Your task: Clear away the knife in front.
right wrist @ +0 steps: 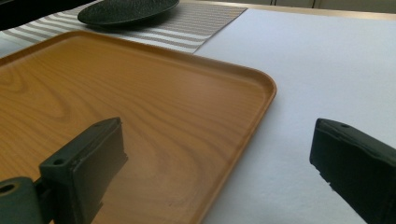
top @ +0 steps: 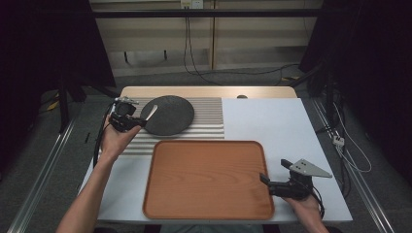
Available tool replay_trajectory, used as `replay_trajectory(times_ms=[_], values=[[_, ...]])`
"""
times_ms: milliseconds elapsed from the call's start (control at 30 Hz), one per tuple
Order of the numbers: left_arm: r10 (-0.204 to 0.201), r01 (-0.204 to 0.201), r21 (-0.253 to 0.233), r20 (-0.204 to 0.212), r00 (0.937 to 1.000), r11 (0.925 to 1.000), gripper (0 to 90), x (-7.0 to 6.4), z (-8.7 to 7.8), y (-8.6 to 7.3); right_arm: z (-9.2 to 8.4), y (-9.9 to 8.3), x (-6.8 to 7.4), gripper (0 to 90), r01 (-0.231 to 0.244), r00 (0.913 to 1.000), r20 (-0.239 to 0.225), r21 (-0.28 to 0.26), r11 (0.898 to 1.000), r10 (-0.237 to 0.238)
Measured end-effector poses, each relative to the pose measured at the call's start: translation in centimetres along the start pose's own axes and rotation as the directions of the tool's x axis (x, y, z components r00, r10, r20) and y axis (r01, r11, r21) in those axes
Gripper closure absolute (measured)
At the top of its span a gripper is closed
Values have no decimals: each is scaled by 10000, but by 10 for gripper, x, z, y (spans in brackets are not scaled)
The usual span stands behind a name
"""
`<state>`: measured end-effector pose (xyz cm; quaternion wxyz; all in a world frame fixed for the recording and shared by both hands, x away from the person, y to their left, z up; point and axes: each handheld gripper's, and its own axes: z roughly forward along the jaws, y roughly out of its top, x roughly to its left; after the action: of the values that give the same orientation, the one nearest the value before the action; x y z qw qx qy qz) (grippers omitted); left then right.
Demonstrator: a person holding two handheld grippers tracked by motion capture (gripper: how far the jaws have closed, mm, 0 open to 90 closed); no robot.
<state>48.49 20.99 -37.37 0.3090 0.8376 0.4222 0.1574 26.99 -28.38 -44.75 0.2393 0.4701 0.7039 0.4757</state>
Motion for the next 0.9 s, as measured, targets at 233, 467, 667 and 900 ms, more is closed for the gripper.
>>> replay_trajectory(times_ms=[233,467,667,900], values=[[202,-202,-15,269,9994,9998,799,-17,0,-2,1,0,0,29,-11,10000,15,8,10000,11],[305,-302,-68,535,9981,9995,799,-34,-1,-3,-1,0,0,29,-32,10000,26,-37,10000,32],[458,-445,-202,704,9965,9988,799,-47,-3,-3,0,0,0,29,-10,10000,12,-21,10000,10],[332,-310,-233,1035,9941,9992,798,-61,-1,-5,1,0,1,30,15,10000,-41,21,10000,-15]])
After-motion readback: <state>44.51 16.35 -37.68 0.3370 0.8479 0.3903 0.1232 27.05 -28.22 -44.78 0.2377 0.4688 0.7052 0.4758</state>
